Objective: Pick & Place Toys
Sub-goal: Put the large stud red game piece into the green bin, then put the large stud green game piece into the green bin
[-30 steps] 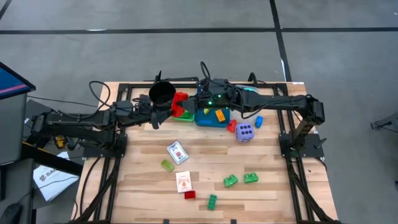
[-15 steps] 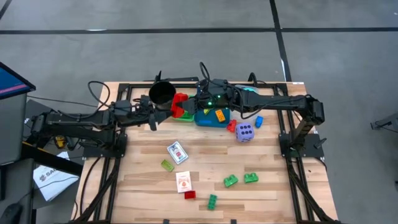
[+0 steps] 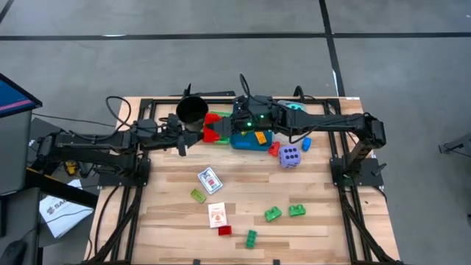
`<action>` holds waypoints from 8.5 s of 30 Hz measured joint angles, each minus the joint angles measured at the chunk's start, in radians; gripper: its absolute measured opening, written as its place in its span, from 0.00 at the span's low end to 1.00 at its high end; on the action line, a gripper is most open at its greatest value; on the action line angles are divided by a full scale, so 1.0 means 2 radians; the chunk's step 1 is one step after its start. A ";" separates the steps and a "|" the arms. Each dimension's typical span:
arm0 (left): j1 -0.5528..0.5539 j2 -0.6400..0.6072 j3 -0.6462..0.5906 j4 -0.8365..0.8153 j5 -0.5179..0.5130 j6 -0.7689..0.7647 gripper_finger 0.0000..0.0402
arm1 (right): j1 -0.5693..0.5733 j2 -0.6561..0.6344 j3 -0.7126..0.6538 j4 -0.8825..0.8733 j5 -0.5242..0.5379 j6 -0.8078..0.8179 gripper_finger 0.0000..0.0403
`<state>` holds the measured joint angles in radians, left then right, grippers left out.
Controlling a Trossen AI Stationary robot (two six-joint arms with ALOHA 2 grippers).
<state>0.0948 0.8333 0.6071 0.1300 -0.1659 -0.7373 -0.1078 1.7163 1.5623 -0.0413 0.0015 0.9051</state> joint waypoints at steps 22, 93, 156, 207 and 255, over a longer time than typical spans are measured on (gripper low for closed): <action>0.004 -0.021 0.001 -0.036 -0.018 -0.001 0.00 | -0.022 -0.023 -0.002 -0.073 0.011 -0.038 0.93; 0.178 0.189 0.002 0.032 0.115 -0.028 0.41 | 0.035 -0.063 -0.002 -0.140 -0.055 -0.112 0.94; -0.176 0.066 0.001 0.214 -0.093 0.011 0.41 | 0.469 -0.152 -0.002 -0.644 0.222 0.054 0.79; -0.205 0.159 0.002 0.329 -0.123 -0.014 0.41 | 0.355 0.033 -0.236 -0.244 0.053 -0.144 0.70; -0.205 0.159 0.002 0.328 -0.123 -0.014 0.41 | 0.321 0.029 -0.213 -0.289 0.071 -0.257 0.70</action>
<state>-0.3158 1.1515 0.6102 0.7868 -0.4110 -0.7647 0.5336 1.7737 1.1355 -0.6186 0.1436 0.3917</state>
